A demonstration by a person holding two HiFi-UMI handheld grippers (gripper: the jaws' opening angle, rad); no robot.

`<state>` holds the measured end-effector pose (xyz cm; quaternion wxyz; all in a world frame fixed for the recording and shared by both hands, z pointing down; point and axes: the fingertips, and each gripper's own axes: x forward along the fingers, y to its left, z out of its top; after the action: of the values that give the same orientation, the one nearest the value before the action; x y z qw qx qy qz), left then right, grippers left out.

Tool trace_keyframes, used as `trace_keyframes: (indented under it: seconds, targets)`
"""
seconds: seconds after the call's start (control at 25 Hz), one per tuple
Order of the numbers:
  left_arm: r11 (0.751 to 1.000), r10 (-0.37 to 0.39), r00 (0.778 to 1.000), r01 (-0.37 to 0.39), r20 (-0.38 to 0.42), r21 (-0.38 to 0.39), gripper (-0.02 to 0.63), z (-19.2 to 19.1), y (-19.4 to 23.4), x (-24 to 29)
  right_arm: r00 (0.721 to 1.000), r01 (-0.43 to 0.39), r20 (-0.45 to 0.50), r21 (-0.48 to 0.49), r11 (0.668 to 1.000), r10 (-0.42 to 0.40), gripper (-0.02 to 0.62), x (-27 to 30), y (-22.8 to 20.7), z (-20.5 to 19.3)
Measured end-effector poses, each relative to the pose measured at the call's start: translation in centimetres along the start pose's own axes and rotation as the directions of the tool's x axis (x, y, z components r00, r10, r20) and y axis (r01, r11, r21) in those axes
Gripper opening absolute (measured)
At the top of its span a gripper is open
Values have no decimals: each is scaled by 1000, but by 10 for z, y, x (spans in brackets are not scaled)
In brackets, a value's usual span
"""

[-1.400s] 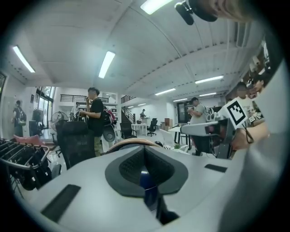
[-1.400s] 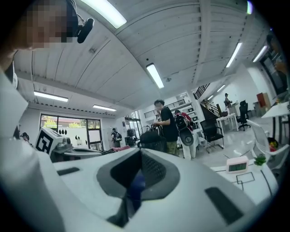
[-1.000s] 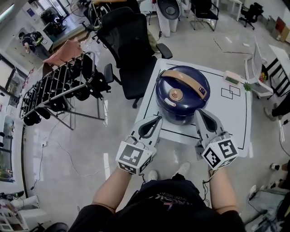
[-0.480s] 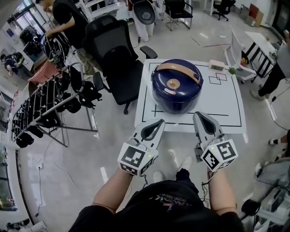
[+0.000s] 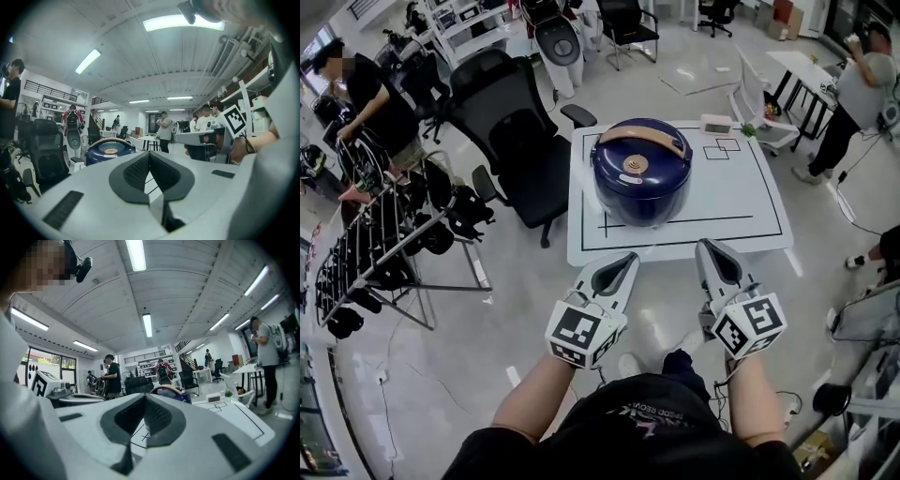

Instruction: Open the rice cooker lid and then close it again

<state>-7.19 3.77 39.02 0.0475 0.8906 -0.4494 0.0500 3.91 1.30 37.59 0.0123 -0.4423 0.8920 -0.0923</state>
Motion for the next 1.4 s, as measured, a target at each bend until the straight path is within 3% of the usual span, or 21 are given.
trace_keyframes:
  seconds: [0.24, 1.4]
  targets:
    - [1000, -13, 999, 13, 32, -9, 3, 8, -14, -1, 1000, 12, -10, -27, 1000, -12, 2, -17, 0, 3]
    - [1000, -16, 1000, 16, 24, 8, 3, 9, -29, -3, 1000, 3, -19, -25, 1000, -4, 2, -27, 0, 0]
